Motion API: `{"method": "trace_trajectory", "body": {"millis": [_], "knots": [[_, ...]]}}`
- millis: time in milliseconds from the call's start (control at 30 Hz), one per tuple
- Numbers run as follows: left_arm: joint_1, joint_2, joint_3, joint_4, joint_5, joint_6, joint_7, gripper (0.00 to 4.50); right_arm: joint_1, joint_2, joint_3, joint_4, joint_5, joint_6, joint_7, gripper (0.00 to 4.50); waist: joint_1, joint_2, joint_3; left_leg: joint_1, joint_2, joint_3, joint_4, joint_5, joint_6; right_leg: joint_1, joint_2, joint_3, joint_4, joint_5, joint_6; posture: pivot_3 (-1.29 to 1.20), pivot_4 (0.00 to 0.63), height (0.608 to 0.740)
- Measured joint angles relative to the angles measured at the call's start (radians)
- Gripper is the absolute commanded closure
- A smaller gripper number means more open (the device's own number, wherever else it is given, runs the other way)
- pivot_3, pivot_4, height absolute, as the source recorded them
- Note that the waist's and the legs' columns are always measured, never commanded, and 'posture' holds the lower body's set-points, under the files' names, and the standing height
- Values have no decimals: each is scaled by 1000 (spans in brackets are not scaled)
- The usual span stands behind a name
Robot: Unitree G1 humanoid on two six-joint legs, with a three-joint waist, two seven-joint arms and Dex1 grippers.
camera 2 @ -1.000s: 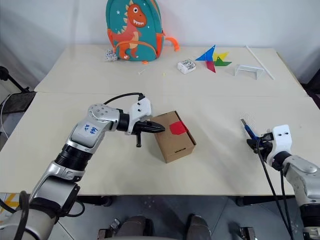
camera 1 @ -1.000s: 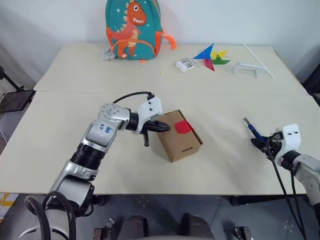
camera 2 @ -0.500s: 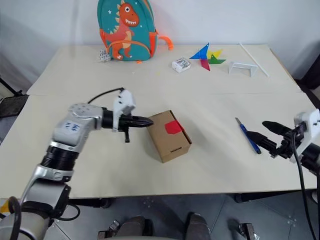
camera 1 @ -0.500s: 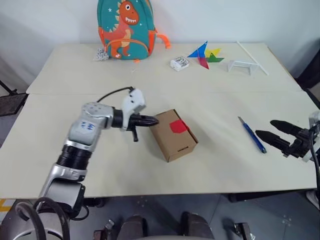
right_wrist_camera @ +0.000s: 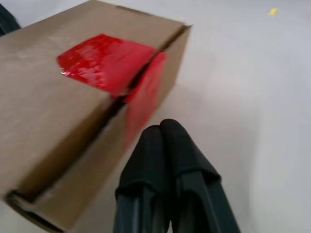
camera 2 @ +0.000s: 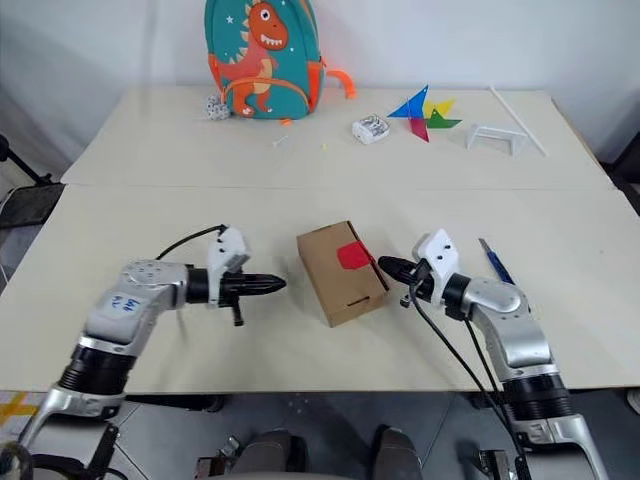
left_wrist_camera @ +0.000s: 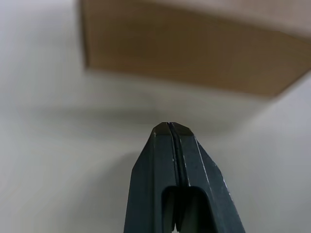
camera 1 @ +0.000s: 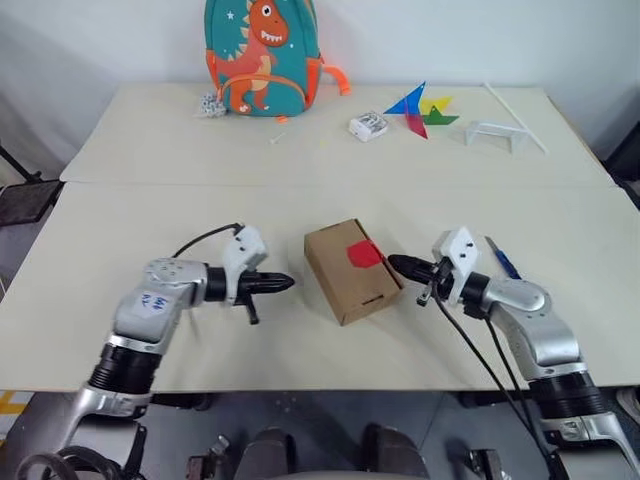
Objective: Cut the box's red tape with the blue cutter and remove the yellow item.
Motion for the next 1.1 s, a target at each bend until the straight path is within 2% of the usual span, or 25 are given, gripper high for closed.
{"method": "trace_trajectory", "body": {"millis": [433,700,800,900,1000,1100], "knots": [[-29,-34,-49,46,8,-1,59,4500,109,-33,11,-259,26,244,13,4456,0,0,0,0,0,1,1,0,0,0,0,1,0,0,0,0,150,740],[-29,-15,-60,56,7,-9,46,4500,151,-33,11,-315,26,292,-12,4456,2,0,0,0,0,1,1,0,0,0,0,1,0,0,0,0,150,740],[-29,19,-61,56,0,-12,13,4500,157,-73,-6,-318,32,309,-9,4456,2,0,0,0,0,2,1,0,0,0,0,1,0,0,0,0,150,740],[-30,116,-45,60,-15,-33,-71,4500,160,-168,-105,-351,89,419,-3,4456,2,0,0,0,0,2,1,0,0,0,0,1,0,0,0,0,150,740],[-65,144,-7,69,-49,-55,-131,4500,126,-182,-204,-404,216,630,-47,3866,5,0,0,0,0,2,2,0,0,0,0,1,0,0,0,0,150,740],[-149,119,29,73,-100,-55,-158,4500,20,-168,-276,-418,361,921,-123,2900,6,0,0,-1,0,1,3,0,1,0,0,1,0,0,0,0,150,740]]}}
